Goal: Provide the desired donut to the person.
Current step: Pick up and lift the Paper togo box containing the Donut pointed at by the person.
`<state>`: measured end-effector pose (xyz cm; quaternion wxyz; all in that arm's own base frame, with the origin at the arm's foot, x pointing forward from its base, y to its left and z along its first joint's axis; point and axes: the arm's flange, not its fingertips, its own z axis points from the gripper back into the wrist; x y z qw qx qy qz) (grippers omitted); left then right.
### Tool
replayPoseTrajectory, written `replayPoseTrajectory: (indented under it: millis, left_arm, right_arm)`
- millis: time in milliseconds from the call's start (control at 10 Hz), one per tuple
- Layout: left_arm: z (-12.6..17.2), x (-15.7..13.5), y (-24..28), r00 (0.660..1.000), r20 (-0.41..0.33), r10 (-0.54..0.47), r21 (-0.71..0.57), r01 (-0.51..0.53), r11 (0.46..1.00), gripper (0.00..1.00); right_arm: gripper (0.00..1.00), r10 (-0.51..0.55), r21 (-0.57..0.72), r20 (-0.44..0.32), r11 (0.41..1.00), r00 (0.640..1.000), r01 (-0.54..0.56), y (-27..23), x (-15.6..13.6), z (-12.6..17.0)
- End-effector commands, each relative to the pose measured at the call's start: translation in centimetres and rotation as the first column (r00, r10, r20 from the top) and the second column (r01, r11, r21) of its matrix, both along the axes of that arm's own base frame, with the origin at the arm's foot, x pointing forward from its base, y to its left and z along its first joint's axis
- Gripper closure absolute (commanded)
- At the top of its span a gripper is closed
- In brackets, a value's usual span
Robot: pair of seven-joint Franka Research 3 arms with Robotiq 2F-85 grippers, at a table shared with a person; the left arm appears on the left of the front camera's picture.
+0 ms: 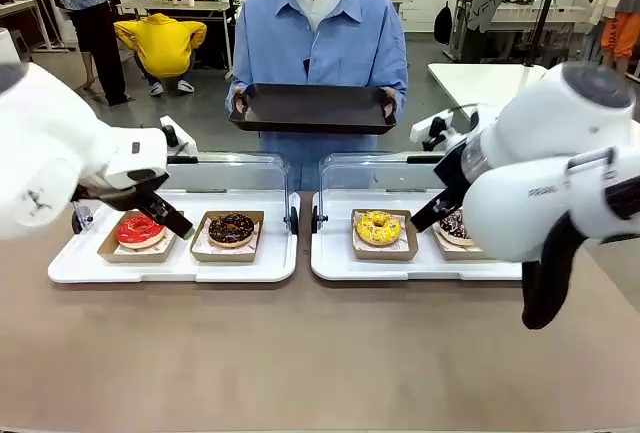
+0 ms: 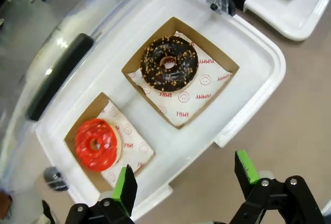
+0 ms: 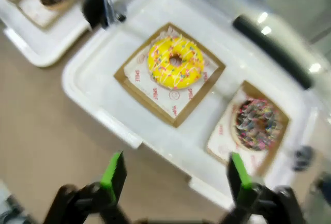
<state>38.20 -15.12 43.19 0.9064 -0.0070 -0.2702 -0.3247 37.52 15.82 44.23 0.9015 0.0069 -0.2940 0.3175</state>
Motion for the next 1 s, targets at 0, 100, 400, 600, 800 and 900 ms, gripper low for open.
replayPoseTrajectory:
  millis: [0, 100, 400, 600, 800, 900]
  left_arm:
    - [5.1, -2.1, 0.8, 1.0, -0.03, -0.002, 0.039, 0.003, 0.999, 0.0]
    - [6.7, -2.9, 0.8, 0.999, -0.048, 0.014, 0.042, -0.012, 0.999, 0.0]
    - [11.9, -4.8, -0.1, 0.997, -0.058, 0.06, 0.155, -0.05, 0.987, 0.0]
    - [13.4, -5.7, -0.2, 0.995, -0.016, 0.099, 0.208, -0.093, 0.974, 0.0]
    - [12.6, -4.9, 0.0, 0.998, -0.061, 0.027, 0.127, -0.019, 0.992, 0.0]
    - [12.6, -4.9, 0.0, 0.998, -0.061, 0.027, 0.127, -0.019, 0.992, 0.0]
  right_arm:
    - [0.0, -0.023, -0.014, -0.065, 1.0, 0.998, 0.022, -0.9, -3.3, 4.8]
    - [0.0, -0.023, -0.051, -0.084, 0.999, 0.996, 0.018, -1.0, -4.1, 6.7]
    - [0.0, -0.043, -0.123, -0.099, 0.992, 0.994, 0.031, -0.9, -6.9, 12.5]
    - [0.0, -0.055, -0.127, -0.086, 0.991, 0.995, 0.043, -0.8, -7.8, 13.8]
    - [0.0, -0.011, -0.088, -0.099, 0.996, 0.995, 0.002, -1.1, -7.4, 13.2]
    - [0.0, -0.011, -0.088, -0.099, 0.996, 0.995, 0.002, -1.1, -7.4, 13.2]
